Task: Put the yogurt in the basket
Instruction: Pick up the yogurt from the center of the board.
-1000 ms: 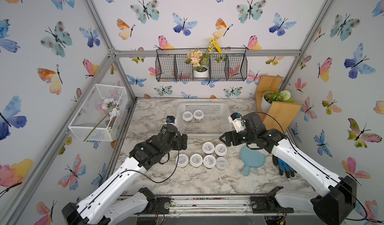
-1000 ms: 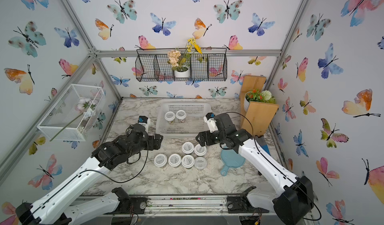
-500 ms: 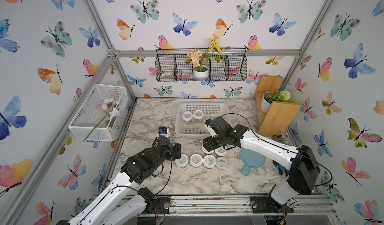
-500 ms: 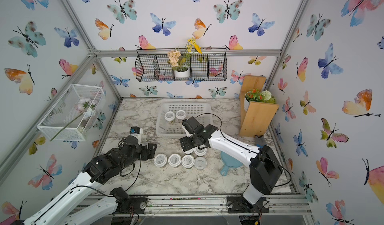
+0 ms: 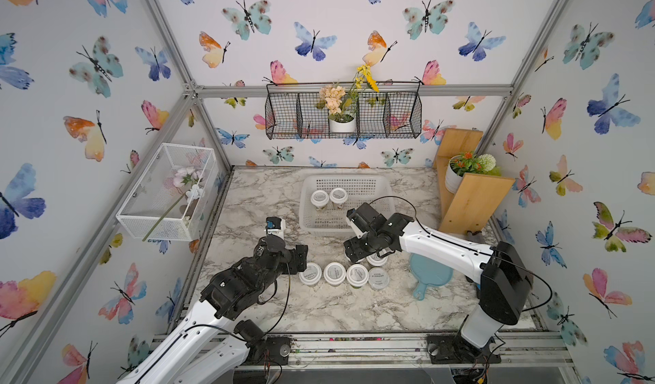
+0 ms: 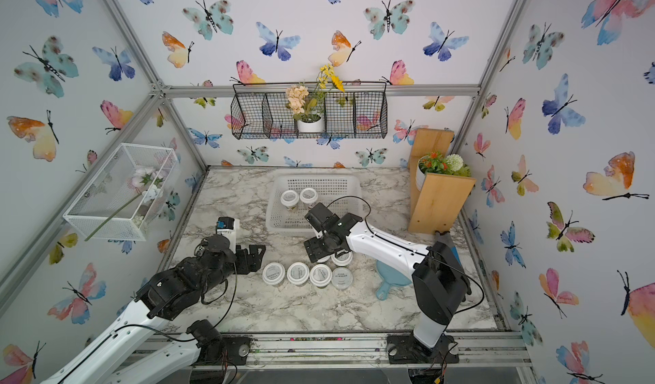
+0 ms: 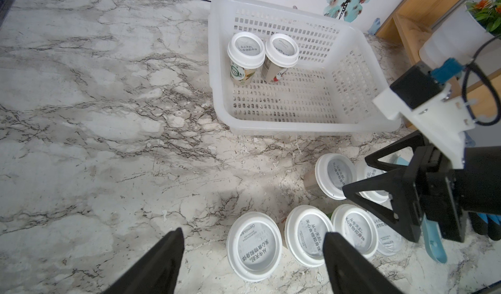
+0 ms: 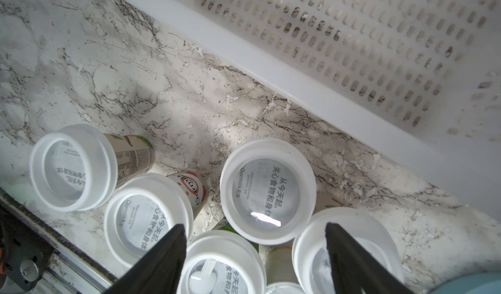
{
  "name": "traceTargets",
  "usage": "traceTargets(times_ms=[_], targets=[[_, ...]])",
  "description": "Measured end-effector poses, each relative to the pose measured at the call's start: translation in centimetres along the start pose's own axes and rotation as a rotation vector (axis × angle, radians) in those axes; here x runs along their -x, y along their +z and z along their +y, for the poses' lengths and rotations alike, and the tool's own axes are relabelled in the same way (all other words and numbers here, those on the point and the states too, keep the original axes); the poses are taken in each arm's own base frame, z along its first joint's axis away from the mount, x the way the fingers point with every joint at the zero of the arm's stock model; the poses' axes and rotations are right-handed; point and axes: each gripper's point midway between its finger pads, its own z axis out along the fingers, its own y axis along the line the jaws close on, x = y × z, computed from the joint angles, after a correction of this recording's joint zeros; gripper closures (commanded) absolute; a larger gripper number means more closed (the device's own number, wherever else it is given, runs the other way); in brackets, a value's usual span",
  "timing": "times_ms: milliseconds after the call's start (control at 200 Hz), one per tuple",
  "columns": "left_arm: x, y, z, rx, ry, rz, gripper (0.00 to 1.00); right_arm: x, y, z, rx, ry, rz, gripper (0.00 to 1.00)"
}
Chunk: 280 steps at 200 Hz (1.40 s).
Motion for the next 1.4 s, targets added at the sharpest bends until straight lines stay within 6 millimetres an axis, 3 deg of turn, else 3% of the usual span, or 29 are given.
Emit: traceTargets(times_ms=[335, 551, 1402], targets=[[0.0, -0.1, 0.0, -0.003, -0.001, -0.003, 0.14, 0.4, 0.8, -0.1, -0.028, -0.003, 0.025, 0.22], [0.1, -0.1, -0.1, -0.006, -0.002, -0.009, 0.14, 0.1, 1.8, -0.3, -0.065, -0.012, 0.059, 0.21], [0.3, -0.1, -0.2, -0.010, -0.001, -0.015, 0.15, -0.2, 2.7, 0.5, -0.127, -0.051, 0.092, 0.29]])
